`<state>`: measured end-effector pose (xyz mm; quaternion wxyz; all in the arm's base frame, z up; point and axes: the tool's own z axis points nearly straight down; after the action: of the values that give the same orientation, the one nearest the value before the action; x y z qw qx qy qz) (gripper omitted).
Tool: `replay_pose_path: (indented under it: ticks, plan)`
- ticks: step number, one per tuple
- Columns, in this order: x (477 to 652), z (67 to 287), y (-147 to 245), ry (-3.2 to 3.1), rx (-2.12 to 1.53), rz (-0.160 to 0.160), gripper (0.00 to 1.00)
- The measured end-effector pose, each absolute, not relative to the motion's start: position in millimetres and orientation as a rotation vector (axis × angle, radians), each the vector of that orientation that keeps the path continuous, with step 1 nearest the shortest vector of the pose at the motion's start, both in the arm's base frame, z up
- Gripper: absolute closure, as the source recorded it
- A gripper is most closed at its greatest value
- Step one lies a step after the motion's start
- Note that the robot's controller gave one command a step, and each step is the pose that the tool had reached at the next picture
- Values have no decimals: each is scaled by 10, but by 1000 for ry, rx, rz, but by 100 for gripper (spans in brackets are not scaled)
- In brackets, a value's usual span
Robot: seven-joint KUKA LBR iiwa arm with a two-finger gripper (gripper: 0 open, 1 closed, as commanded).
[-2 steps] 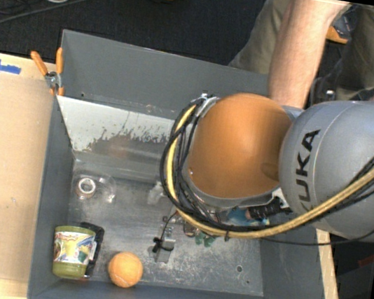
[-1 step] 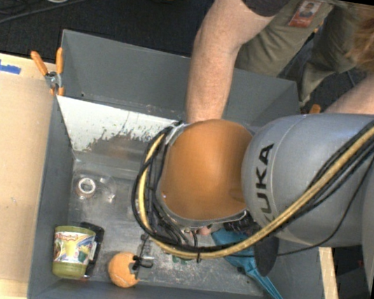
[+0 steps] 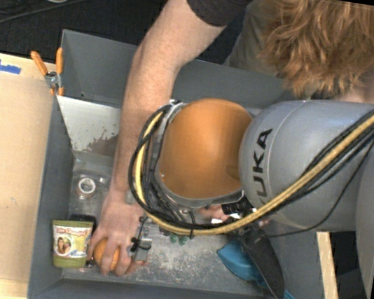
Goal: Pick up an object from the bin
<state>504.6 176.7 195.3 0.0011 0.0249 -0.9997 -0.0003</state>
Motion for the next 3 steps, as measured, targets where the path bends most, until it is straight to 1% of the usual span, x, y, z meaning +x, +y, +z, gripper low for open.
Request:
replay_pose_path:
  ticks: [1, 2, 3]
  plan:
    - [5462, 1468, 1884, -3146, 124, -8, 0]
    - [6131, 1299, 2046, -3134, 138, 17, 0]
    - [5945, 726, 1925, -3149, 150, -9, 0]
